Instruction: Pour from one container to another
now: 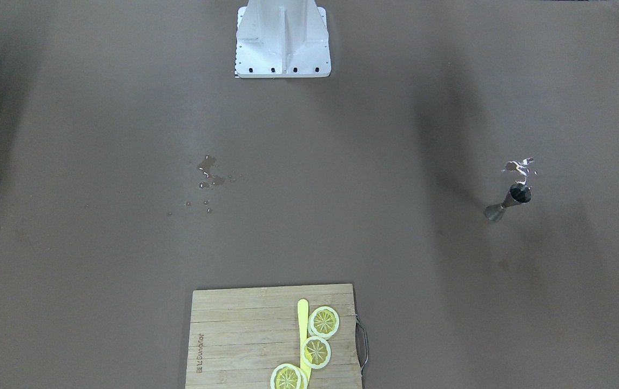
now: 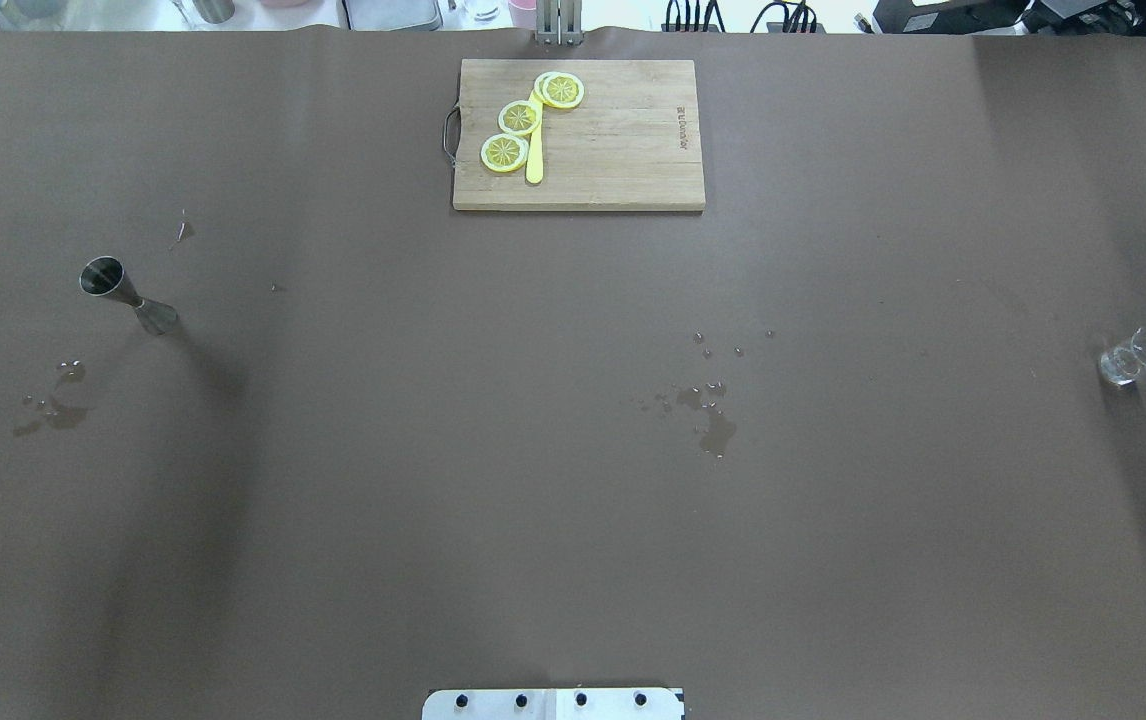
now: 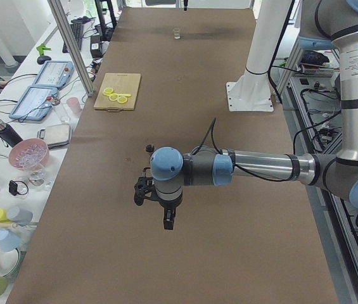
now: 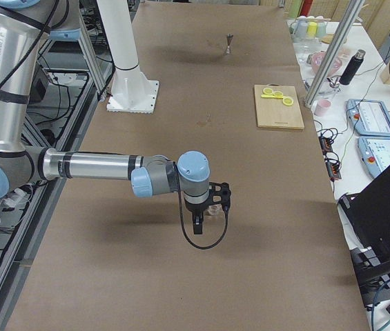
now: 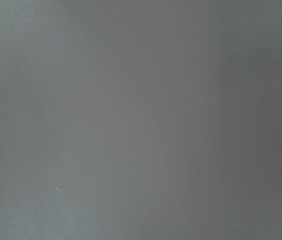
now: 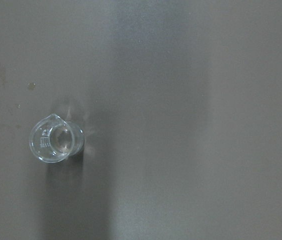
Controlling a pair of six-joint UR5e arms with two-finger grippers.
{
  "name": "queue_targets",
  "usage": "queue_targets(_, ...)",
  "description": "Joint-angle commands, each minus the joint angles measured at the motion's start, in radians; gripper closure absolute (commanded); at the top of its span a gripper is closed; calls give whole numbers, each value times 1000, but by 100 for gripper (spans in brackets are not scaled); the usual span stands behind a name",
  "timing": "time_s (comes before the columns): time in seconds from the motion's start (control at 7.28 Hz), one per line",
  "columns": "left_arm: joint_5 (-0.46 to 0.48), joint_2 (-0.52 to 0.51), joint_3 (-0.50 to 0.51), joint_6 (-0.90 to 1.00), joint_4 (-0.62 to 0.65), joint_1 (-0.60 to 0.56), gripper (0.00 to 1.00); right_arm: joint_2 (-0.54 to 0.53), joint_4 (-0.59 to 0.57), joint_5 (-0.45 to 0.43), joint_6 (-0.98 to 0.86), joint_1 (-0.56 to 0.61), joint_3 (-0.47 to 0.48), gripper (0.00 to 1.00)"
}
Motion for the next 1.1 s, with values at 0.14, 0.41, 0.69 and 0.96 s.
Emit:
queue_targets(0.14, 0, 0, 0, 0, 0, 0, 2, 0, 0, 12, 0, -2, 14, 0)
queue_targets(0.41, 0, 0, 2, 0, 0, 0, 2, 0, 0, 9, 0, -2, 14, 0)
queue_targets(0.69, 0, 0, -1, -1, 0, 0, 2, -2, 0, 9, 0, -2, 14, 0)
queue_targets(0.96, 0, 0, -3, -1, -2, 0, 2, -3, 0, 10, 0, -2, 14, 0)
